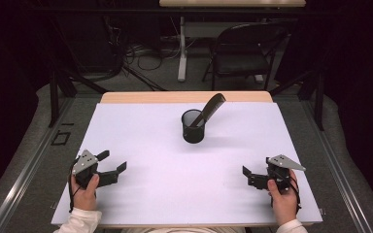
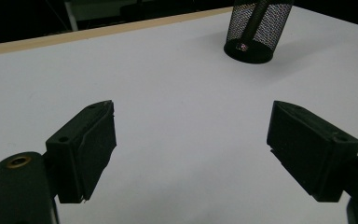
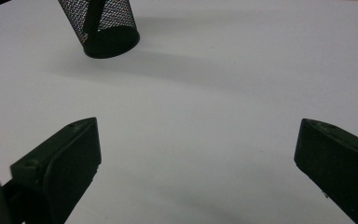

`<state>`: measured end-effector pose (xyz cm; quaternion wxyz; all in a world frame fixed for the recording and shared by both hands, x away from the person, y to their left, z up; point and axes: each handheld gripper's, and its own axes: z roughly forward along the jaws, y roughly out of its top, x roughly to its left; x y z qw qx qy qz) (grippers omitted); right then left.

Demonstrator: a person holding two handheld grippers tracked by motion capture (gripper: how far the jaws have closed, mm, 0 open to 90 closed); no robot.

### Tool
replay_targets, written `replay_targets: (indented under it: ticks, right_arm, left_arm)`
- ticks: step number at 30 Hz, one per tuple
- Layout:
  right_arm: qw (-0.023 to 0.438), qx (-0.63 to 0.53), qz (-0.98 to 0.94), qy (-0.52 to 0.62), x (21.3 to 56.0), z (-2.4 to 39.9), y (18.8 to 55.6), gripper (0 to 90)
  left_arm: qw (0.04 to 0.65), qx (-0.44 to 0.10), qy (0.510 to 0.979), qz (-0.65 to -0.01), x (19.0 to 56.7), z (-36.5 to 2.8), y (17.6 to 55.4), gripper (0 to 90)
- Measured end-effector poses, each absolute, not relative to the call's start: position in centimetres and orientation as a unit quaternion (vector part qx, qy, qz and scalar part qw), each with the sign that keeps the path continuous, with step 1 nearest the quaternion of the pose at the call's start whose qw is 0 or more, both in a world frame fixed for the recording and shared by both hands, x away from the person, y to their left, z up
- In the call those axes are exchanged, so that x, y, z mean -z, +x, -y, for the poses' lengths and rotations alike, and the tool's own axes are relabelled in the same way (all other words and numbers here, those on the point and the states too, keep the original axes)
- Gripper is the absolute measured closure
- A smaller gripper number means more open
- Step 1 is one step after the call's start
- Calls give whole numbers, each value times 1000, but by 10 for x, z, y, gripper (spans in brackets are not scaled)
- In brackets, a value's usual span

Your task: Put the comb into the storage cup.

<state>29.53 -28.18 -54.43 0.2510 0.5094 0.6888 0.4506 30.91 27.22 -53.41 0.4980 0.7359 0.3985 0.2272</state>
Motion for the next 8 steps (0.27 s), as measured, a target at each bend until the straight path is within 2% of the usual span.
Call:
replay_targets:
  ticks: [8]
  right_arm:
    - [253, -447, -690, 511, 545, 282, 296, 9]
  left_arm:
    - [498, -227, 735, -400, 534, -272, 310, 158]
